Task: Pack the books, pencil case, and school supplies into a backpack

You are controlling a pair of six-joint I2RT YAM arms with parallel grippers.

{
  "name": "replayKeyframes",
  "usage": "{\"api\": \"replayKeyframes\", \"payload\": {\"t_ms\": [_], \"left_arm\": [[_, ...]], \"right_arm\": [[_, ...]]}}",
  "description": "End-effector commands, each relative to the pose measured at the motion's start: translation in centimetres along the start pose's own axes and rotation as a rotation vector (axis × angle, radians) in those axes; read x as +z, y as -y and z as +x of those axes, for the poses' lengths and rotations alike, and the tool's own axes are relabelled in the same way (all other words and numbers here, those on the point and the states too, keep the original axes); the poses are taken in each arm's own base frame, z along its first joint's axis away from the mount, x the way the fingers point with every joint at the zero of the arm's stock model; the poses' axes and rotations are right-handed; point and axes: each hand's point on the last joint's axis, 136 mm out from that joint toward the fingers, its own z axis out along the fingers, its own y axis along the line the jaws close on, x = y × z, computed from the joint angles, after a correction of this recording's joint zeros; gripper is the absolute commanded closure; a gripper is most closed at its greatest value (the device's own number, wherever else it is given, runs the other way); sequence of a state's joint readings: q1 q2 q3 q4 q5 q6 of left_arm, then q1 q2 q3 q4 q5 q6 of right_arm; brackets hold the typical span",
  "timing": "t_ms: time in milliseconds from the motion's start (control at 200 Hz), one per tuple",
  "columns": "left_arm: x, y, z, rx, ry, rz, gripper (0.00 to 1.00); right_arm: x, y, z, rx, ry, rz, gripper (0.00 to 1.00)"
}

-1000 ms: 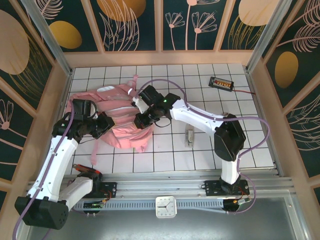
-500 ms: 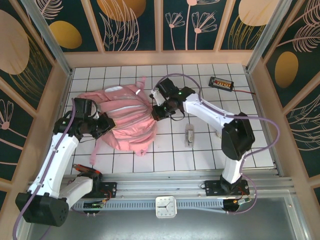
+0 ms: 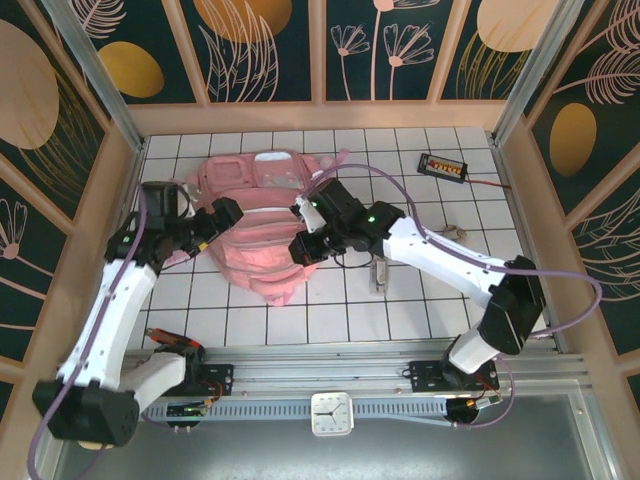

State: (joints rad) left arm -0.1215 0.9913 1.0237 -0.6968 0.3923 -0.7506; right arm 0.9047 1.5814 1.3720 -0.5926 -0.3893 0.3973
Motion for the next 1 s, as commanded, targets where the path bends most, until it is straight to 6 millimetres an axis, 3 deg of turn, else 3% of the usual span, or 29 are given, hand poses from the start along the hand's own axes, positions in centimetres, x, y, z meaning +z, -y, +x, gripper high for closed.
{"api": "replayKeyframes", "payload": {"t_ms": [0, 75, 165, 295, 435, 550, 615, 781, 996], "left_arm": [[-1.0, -1.5, 3.1, -0.145, -0.053, 0.0, 0.01], [-1.1, -2.0, 4.4, -0.223, -0.059, 0.032, 0.01], [-0.8, -1.4, 5.1, -0.306, -0.062, 0.116, 0.01], [-0.2, -0.8, 5.3, -0.162, -0.091, 0.042, 0.01], [0.2, -2.0, 3.8, 0.31, -0.144, -0.222, 0.01], [-1.2, 0.4, 0.5, 0.607, -0.057, -0.25, 0.01], [-1.1, 1.5, -0.3, 0.717, -0.057, -0.236, 0.01], [1.9, -0.4, 0.1, 0.836, -0.164, -0.294, 0.01], [4.3, -0.2, 0.1, 0.819, -0.154, -0.242, 0.01]], "right_arm": [[0.2, 3.7, -0.4, 0.063, 0.0, 0.092, 0.85], [-1.0, 7.2, -0.9, 0.074, 0.014, 0.202, 0.5], [-2.0, 9.5, -2.4, 0.109, 0.049, 0.19, 0.38], [-1.3, 10.4, -3.4, 0.066, 0.024, 0.137, 0.38], [0.5, 10.4, -3.6, -0.197, 0.012, 0.082, 0.38], [0.1, 10.7, -5.2, -0.278, 0.069, 0.007, 0.38], [0.4, 11.5, -6.3, -0.262, 0.058, -0.009, 0.39], [3.3, 12.8, -6.8, -0.253, -0.014, -0.021, 0.42], [4.8, 13.2, -5.6, -0.239, -0.055, -0.043, 0.45]]}}
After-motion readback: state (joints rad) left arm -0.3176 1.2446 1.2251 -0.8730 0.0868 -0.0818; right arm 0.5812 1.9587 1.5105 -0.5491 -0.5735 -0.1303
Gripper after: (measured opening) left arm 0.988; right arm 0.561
